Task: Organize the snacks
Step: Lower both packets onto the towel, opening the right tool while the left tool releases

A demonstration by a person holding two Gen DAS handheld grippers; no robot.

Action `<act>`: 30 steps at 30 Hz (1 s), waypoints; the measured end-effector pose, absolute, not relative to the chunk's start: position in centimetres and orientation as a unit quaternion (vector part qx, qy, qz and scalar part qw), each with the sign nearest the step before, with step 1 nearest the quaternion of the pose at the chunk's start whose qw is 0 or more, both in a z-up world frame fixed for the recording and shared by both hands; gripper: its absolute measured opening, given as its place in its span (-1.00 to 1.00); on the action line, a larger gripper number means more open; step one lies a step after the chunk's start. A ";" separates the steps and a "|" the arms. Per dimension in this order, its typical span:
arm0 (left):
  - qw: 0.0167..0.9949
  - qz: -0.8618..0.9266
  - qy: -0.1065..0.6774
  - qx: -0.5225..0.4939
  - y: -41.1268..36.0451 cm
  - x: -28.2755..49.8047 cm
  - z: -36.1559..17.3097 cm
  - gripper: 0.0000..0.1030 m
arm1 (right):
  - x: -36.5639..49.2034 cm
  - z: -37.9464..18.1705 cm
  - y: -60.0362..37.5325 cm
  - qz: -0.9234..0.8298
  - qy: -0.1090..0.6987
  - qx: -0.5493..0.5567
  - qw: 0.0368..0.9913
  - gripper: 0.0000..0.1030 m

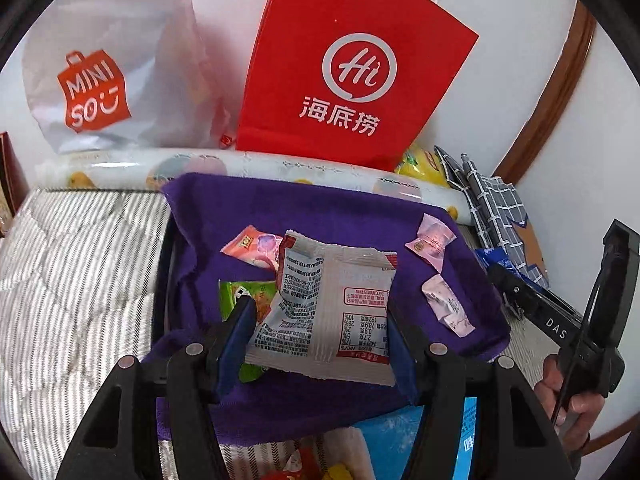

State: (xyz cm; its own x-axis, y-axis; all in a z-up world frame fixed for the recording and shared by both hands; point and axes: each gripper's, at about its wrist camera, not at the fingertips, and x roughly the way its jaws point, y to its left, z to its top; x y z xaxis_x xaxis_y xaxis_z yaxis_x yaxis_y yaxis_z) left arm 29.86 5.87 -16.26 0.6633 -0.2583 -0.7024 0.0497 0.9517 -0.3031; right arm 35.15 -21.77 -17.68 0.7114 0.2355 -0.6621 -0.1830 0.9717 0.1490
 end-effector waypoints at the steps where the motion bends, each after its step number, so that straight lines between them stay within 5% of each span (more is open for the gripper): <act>1: 0.903 -0.084 0.400 -0.131 6.0 29.8 -16.3 0.16 | 35.2 -17.7 -21.8 0.114 0.362 0.036 0.925 -0.15; 30: 0.900 -0.082 0.403 -0.145 6.1 30.2 -17.9 0.17 | 35.9 -20.3 -21.3 0.108 0.398 0.015 0.911 -0.11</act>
State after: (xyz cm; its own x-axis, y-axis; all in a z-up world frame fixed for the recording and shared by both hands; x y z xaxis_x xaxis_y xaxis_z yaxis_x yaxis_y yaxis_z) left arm 30.24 6.08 -17.90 0.6620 -0.2646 -0.7012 0.0304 0.9443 -0.3276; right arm 35.93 -21.28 -20.33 0.6594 0.2077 -0.7225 -0.1840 0.9764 0.1128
